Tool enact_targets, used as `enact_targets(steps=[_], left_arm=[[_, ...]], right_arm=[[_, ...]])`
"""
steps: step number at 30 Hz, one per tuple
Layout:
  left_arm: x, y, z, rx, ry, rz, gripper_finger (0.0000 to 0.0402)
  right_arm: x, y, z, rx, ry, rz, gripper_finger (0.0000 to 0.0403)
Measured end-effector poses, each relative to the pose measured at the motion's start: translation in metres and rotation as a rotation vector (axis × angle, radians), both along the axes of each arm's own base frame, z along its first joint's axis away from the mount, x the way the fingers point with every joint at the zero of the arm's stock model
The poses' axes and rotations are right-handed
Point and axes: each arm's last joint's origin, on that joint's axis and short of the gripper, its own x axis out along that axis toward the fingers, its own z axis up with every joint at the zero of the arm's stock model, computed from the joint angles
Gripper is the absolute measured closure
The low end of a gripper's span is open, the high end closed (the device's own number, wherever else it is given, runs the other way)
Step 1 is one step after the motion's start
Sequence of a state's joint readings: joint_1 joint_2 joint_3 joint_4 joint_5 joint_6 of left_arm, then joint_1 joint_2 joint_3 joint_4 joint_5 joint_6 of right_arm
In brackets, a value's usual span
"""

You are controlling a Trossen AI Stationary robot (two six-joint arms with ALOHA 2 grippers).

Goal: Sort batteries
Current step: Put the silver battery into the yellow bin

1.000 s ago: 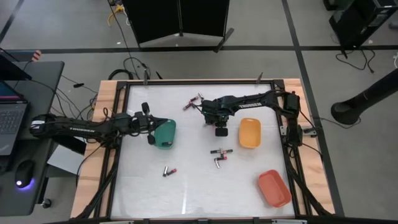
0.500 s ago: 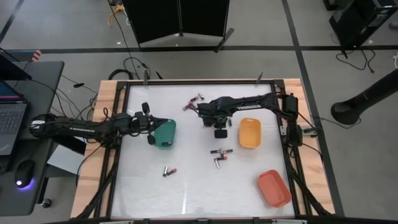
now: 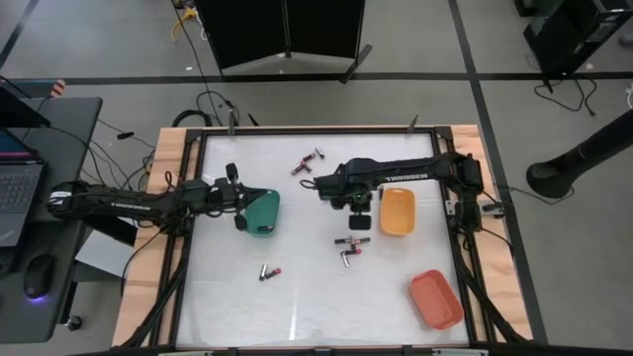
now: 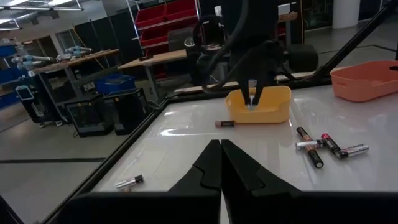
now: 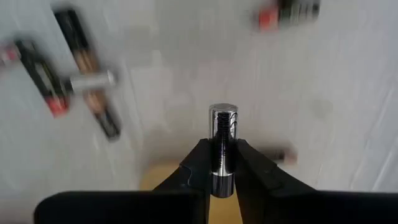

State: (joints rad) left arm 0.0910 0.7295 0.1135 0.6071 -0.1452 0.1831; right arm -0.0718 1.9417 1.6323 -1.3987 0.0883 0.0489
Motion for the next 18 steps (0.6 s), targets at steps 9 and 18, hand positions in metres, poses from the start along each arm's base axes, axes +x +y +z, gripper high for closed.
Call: enact_targets(steps=[9,18], left_arm=[[0.0,0.0,0.0,0.0,0.0,-0.01,0.0396],[0.0,0.0,0.0,-0.001,0.0,-0.014,0.0396]], right_arm=[[-0.064,0.006,0.007,-0.043,-0.033,-0.213,0.0348],[-0.107,0.0,-0.037,-0.067,-0.09,-0.423,0.0348]])
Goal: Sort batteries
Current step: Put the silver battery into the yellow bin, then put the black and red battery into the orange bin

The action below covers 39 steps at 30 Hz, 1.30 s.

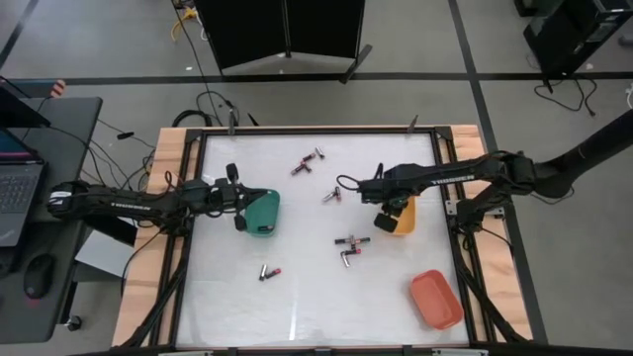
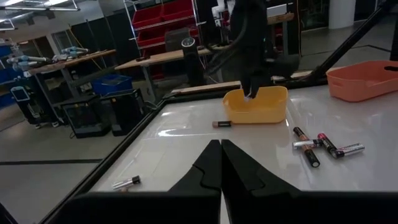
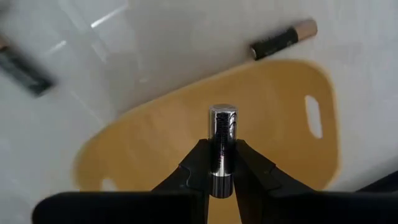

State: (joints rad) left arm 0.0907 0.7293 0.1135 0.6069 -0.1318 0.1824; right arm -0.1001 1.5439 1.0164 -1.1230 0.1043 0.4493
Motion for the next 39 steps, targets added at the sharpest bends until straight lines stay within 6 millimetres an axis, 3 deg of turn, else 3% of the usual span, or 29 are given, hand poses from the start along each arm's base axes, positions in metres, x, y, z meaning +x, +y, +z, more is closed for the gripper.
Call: enact_targets(steps=[9,19,23,29,39], left_arm=[[0.0,0.0,0.0,-0.003,0.0,0.0,0.0396],[0.0,0.0,0.0,-0.004,0.0,-0.001,0.0396],[0.0,0.0,0.0,-0.004,-0.001,-0.001,0.0396],[0.0,0.0,0.0,-0.008,-0.001,-0.002,0.0396],[0.0,0.0,0.0,-0.011,-0.001,-0.001,0.0396]], right_arm=[[-0.014,-0.012,-0.039,-0.006,-0.018,-0.111,0.0348],[-0.024,-0.016,-0.057,-0.014,-0.038,-0.178,0.0347],[-0.025,-0.016,-0.059,-0.016,-0.036,-0.206,0.0325],[-0.02,-0.016,-0.047,-0.01,-0.01,-0.205,0.0275],[-0.006,-0.01,0.012,-0.068,0.086,-0.168,0.0228]])
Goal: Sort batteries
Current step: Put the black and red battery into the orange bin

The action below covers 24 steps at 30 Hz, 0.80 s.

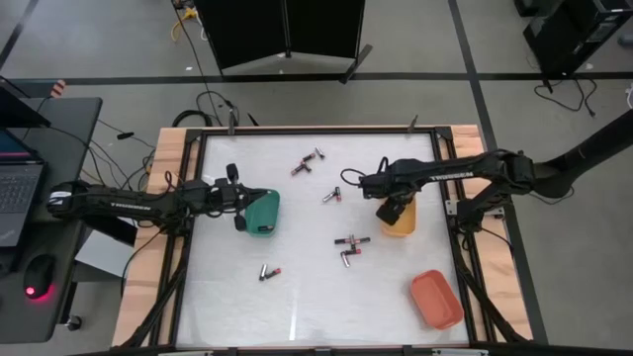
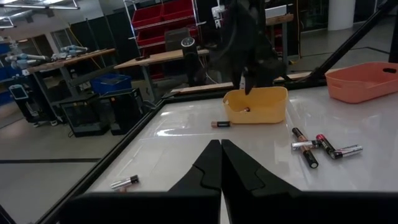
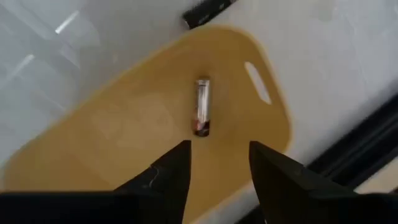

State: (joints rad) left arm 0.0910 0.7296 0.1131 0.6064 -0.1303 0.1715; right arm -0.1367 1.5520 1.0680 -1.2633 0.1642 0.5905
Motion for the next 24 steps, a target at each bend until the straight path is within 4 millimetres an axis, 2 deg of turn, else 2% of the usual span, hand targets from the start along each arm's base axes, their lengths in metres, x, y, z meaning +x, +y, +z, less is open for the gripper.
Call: enact_targets(steps=[7,13,18,24], left_arm=[[0.0,0.0,-0.001,-0.002,0.015,0.0,0.0396],[0.0,0.0,-0.003,-0.005,0.028,0.0,0.0396],[0.0,0.0,-0.003,-0.014,0.032,0.0,0.0396],[0.0,0.0,-0.005,-0.023,0.047,0.001,0.0396]], right_arm=[[0.022,0.011,0.032,-0.015,-0.152,0.072,0.022],[0.049,0.031,0.035,0.044,-0.419,0.203,0.0222],[0.06,0.057,0.034,0.113,-0.547,0.333,0.0222],[0.057,0.101,0.033,0.152,-0.558,0.409,0.0231]])
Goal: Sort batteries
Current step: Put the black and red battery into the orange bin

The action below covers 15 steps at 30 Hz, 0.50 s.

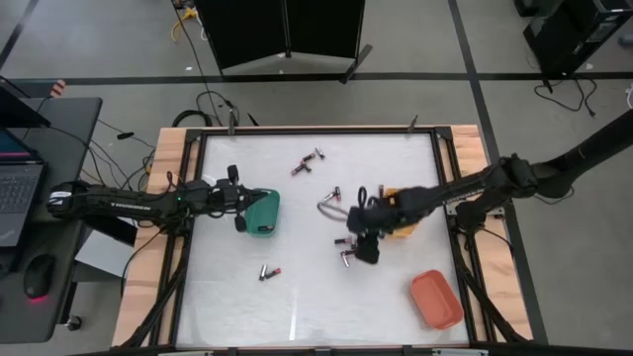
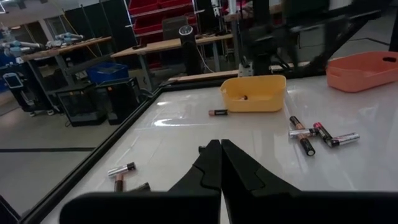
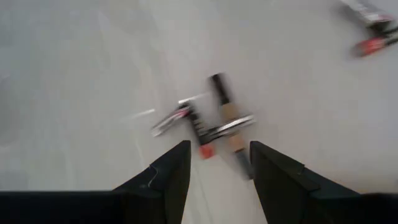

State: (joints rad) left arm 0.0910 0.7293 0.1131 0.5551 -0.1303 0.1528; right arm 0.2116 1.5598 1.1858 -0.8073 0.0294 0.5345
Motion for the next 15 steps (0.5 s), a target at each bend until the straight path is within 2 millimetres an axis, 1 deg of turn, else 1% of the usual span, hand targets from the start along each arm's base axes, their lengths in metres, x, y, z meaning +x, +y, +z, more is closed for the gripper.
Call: enact_targets(steps=[4,7,11,15], left_arm=[[0.0,0.0,0.0,-0.001,0.0,0.0,0.0396],[0.0,0.0,0.0,-0.002,-0.001,0.0,0.0396],[0.0,0.0,0.0,-0.007,-0.001,0.0,0.0396],[0.0,0.0,0.0,-0.007,-0.001,0.0,0.0396]], right_arm=[[0.003,0.027,-0.016,0.004,0.039,0.022,0.0235],[0.009,0.039,-0.036,-0.031,0.087,0.03,0.0235],[0.014,0.044,-0.06,-0.067,0.157,0.018,0.0235],[0.018,0.043,-0.075,-0.086,0.205,0.017,0.0232]])
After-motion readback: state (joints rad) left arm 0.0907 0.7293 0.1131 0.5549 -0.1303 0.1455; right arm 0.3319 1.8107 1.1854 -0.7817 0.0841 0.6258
